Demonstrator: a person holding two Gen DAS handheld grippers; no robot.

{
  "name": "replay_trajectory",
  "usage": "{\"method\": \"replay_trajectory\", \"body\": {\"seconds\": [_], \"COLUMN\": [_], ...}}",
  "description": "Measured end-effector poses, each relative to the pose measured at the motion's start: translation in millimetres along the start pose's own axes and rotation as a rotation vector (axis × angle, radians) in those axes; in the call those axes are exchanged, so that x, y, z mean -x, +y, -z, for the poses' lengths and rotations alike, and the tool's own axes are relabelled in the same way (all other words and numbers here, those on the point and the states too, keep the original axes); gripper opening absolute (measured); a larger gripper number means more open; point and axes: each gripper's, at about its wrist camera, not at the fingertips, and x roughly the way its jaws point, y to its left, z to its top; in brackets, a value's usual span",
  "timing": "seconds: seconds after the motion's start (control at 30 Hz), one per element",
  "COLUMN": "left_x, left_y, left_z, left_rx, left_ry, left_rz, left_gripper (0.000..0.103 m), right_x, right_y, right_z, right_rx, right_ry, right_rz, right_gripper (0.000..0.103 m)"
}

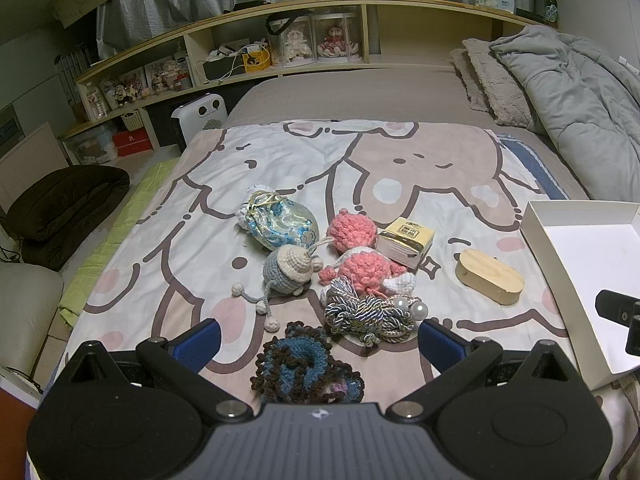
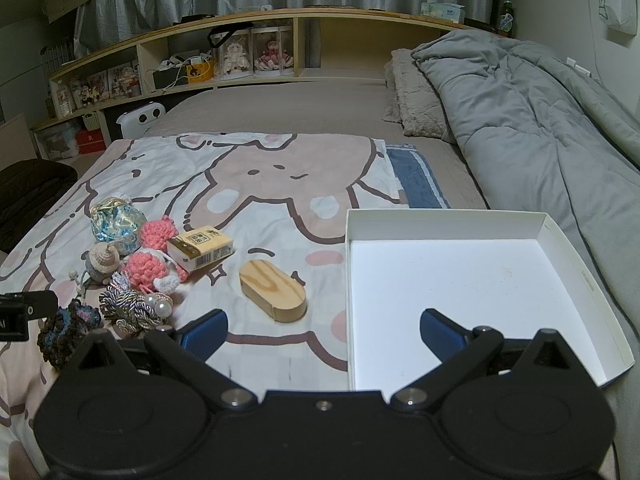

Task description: Organize objects

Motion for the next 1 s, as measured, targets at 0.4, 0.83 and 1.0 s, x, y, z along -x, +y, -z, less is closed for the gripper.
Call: {"method": "replay_trajectory", "body": {"seconds": [0.4,0.83,1.0], "left_x": [-0.1,-0.1,-0.1], "left_y": [0.3,0.6,0.6], "left_z": [-0.1,-0.2,-0.3], "left_rx": [0.000,0.000,0.000], "left_ry": [0.001,0.001,0.002], "left_rz": [0.001,0.002,0.002], "left_gripper": [0.103,0.103,0.103], "right_x": [0.4,0.2,-0.1], "right_y": [-1.1,-2.6,-3.2], "right_z": [0.1,0.5,0.6], "right_rx": [-0.002,-0.003,-0.004], "right_ry": [0.002,0.002,0.003], "right_rz": [0.002,0.003,0.004], "right_gripper": [0.103,0.103,0.103]}}
